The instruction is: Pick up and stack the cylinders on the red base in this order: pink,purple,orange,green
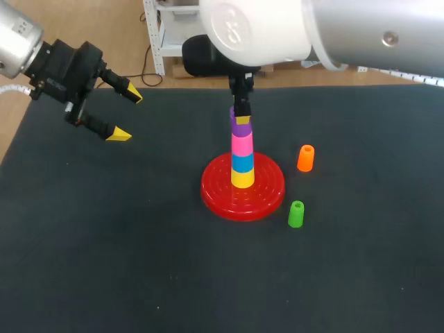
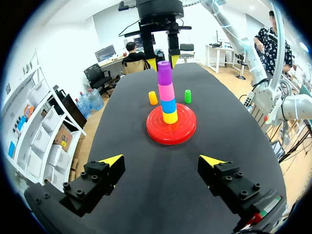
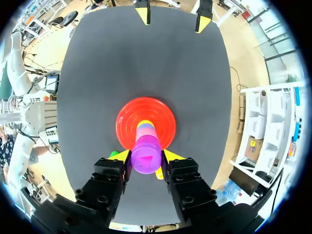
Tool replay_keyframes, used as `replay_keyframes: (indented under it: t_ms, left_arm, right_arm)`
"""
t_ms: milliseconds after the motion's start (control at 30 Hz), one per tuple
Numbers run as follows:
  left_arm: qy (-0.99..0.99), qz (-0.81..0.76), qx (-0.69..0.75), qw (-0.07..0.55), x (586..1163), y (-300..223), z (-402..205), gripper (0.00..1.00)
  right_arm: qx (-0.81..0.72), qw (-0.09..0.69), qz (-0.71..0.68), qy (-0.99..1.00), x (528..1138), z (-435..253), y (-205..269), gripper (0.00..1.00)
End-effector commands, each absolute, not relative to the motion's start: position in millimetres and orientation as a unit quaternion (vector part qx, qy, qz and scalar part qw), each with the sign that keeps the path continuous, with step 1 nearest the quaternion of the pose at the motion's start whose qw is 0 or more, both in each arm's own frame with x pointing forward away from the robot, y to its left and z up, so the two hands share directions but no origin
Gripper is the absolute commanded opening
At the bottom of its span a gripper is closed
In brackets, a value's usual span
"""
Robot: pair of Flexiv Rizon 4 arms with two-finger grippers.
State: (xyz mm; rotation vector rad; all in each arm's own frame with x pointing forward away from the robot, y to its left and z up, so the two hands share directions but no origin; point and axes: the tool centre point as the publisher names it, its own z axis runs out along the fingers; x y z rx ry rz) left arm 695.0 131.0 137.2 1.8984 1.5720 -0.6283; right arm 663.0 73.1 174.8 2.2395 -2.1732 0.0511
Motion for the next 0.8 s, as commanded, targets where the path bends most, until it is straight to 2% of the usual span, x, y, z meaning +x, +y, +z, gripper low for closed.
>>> replay_keyframes:
  t_ms: [33,800]
  left_arm:
    - [0.590,-0.236,0.714,0.294,696.0,131.0,136.7,1.00]
    - [0.590,-0.236,0.714,0.294,696.0,131.0,136.7,1.00]
  right_arm:
    - [0.711,-0.004,0.012,-0.703,659.4,167.5,66.7,0.00]
    - [0.691,-0.017,-0.018,-0.723,655.1,153.8,62.9,0.00]
